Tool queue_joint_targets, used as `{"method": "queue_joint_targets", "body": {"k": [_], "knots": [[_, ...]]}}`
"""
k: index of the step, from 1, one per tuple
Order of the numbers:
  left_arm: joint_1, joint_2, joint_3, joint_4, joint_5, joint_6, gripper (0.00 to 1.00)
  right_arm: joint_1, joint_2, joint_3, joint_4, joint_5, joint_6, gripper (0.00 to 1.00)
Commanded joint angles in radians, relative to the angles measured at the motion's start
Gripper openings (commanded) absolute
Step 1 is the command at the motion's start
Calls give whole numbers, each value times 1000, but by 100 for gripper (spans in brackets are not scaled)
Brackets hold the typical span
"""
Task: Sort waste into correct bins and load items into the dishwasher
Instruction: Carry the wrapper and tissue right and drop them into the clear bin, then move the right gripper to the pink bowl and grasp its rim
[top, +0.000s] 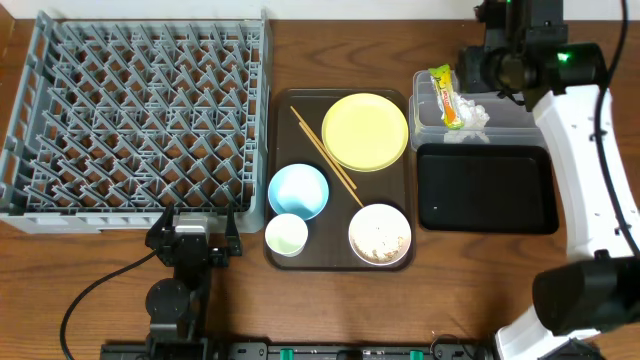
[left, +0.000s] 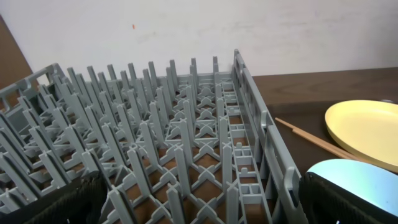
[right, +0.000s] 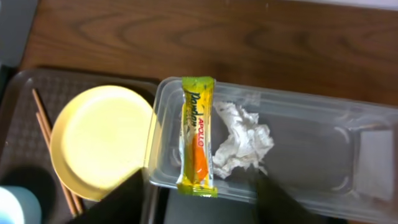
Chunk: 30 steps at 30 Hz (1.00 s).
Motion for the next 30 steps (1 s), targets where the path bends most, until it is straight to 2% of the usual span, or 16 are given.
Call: {"method": "queue_joint_targets", "body": {"k": [1,2,3,14,21,23,25,27,28,30], "knots": [[-4,-6,-16,-40,-10,6,99,7,78,-2,2,15,-12,20],[-4,-6,-16,-40,-9,6,99,8,98,-2,10,15,-12,11],[-4,-6,-16,-40,-10,6,99,8,123,-2,20,15,-11,7],[-4,-6,-16,-40,-9,6,99,10,365,-1,125,15,1,1],[-4,-6,-16,-40,-10,6,100,3,264,24,120,-6,14,2],[-4,-6,-16,-40,-10,6,99,5,194,26,117,-38,14,6],[-4,-6,-16,-40,-9,6,99,16,129,26,104,-78,5,21],[-4,-6,-16,-40,-10,6,99,37,65,26,74,-119,-22,44],[-4,-6,-16,-40,-10,6,99,51,40,26,54,-127,-27,52],[-4,-6,-16,-40,-10,6,99,90,-3,26,-1,-126,-28,61]]}}
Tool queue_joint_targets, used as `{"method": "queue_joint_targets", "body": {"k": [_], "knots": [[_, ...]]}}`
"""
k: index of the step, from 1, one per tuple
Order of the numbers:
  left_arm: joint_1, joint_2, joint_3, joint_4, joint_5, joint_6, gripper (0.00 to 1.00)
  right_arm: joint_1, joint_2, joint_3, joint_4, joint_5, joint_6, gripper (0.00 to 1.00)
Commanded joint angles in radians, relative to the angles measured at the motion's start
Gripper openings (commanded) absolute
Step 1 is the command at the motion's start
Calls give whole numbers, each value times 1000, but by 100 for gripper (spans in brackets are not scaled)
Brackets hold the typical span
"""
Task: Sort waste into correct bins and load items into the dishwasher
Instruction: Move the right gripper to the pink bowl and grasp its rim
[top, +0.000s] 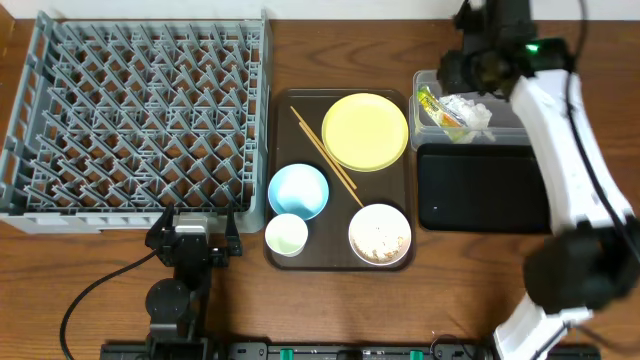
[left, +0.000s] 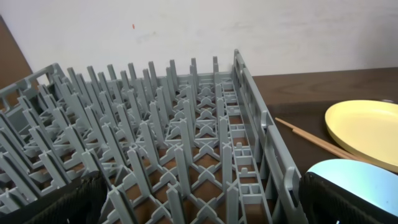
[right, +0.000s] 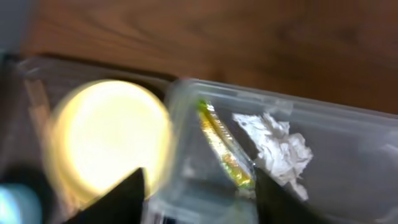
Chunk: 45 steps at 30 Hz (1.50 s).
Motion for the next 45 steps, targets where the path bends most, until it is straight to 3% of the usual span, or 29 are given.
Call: {"method": "queue_joint_targets", "body": {"k": [1,6,12,17,30,34,39,45], "knots": [[-4,-6,-16,-40,-9,6,99,78,-77,18,-70,-51,-14,64],[-4,-6,-16,-40,-10,6,99,199,-94,15,-229,-66,-14,69],[-4,-6,-16,-40,-10,6,99,380,-87,-27,-304,-66,-24,69],[-4,-6,-16,-40,-10,6,99,493,-87,-142,-293,-70,-6,58],[-4,-6,-16,-40,-10,6,99,658,-87,-526,-155,32,-27,58],[-4,-6,-16,-40,-10,6,99,689,-87,-593,-98,32,-63,52],[-4,-6,-16,-40,-10,6,99,726,-87,-651,-39,63,-69,32],[-4,-6,-16,-40,-10,6,99,727,-87,-714,39,122,-50,31]]}}
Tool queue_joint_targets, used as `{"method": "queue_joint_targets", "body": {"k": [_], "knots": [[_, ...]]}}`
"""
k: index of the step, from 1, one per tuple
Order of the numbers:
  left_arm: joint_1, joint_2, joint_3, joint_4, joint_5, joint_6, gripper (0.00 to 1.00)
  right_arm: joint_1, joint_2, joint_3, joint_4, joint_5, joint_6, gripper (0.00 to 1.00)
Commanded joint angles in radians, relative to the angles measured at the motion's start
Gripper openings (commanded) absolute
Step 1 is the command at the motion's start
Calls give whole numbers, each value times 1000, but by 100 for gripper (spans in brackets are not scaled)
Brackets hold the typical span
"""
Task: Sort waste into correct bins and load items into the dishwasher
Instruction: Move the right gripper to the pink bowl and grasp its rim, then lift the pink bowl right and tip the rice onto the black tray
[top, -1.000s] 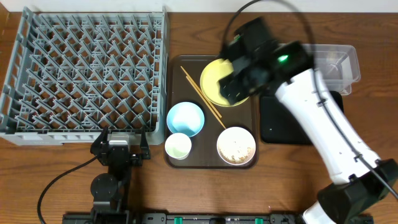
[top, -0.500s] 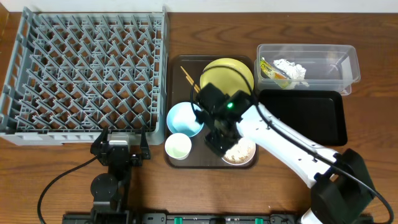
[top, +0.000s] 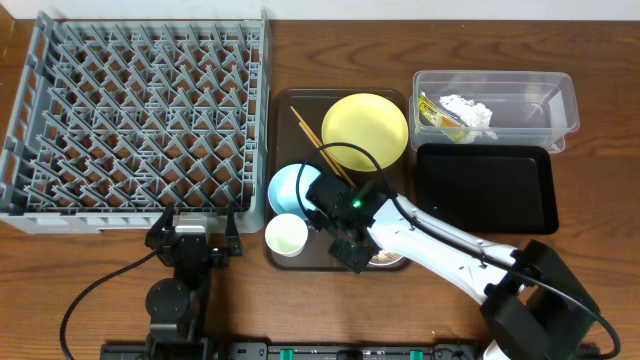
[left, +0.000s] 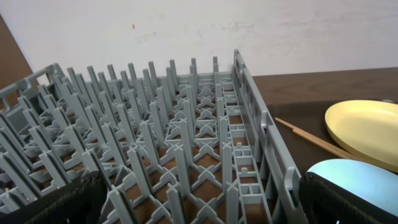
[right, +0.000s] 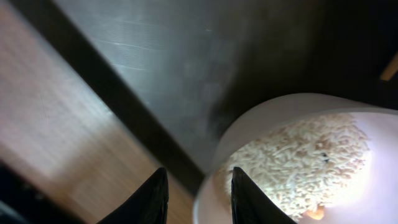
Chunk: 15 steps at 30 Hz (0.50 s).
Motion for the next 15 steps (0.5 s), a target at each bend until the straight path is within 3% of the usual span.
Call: {"method": "queue_joint_targets", "body": {"k": [1,6,8,12,15], "knots": [[-4,-6,-16,-39,-9,6,99,2,5,-35,30,48,3,31],[-4,-6,-16,-39,-10,6,99,2,5,-86,79,59,11,29],[-4,-6,-16,-40,-10,6,99,2,5,-98,86,58,11,24],[-4,-6,-16,-39,-10,6,99,2,5,-100,91,62,37,4],[-4,-6,-16,-40,-10,6,99,2,5,-100,94,63,48,2]]}}
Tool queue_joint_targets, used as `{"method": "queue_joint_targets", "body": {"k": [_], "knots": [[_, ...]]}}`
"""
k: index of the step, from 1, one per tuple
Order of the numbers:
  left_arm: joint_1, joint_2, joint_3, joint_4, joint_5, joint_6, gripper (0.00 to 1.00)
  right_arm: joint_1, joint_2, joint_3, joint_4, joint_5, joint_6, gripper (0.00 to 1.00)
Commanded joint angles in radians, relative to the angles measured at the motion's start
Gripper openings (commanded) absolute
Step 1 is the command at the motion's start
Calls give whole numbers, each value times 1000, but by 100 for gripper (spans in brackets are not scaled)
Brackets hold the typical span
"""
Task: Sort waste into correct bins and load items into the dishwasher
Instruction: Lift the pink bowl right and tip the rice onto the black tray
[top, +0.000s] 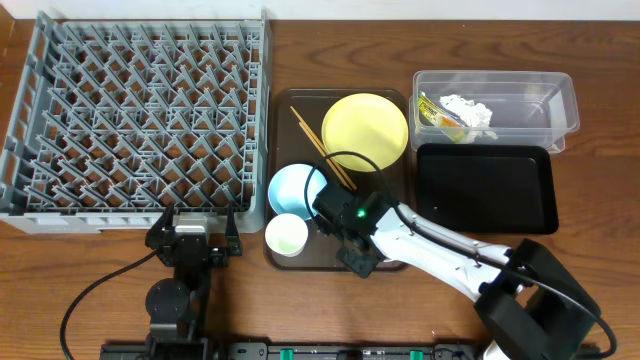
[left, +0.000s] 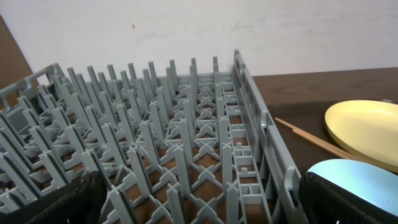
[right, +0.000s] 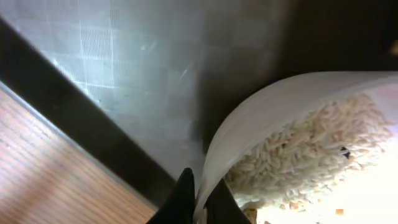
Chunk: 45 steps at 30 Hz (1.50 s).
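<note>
A white bowl of rice sits on the brown tray; in the overhead view my arm covers most of it. My right gripper is shut on the bowl's near rim, one finger inside and one outside. The tray also carries a yellow plate, chopsticks, a blue bowl and a small white cup. The grey dish rack stands at the left. My left gripper rests open at the rack's front edge, holding nothing.
A clear bin at the back right holds a yellow-green wrapper and a crumpled tissue. In front of it lies a black tray bin. My right arm stretches across the table's front from the right.
My right gripper was open with its fingers either side of the rice bowl's rim; now it is shut on that rim. The left arm has not moved.
My right gripper was open above the clear bin, the wrapper lying across the bin's left rim. A second later the wrapper lay inside beside the tissue. Then the gripper was down at the rice bowl on the tray, and now it grips the rim.
</note>
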Motion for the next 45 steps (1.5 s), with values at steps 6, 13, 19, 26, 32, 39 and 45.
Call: {"method": "queue_joint_targets", "body": {"k": [6,13,19,26,32,39,45], "knots": [[-4,-6,-16,-39,-9,6,99,2,6,35,-3,-3,34,1],[-4,-6,-16,-39,-10,6,99,-33,-8,170,-92,-35,66,1],[-4,-6,-16,-40,-10,6,99,-98,-69,240,-155,-119,68,1],[-4,-6,-16,-39,-10,6,99,-307,-174,236,-159,-322,63,1],[-4,-6,-16,-40,-9,6,99,-490,-179,168,-112,-491,-3,1],[-4,-6,-16,-40,-10,6,99,-655,-179,40,7,-676,-60,1],[-4,-6,-16,-40,-10,6,99,-812,-179,-58,108,-946,-137,1]]}}
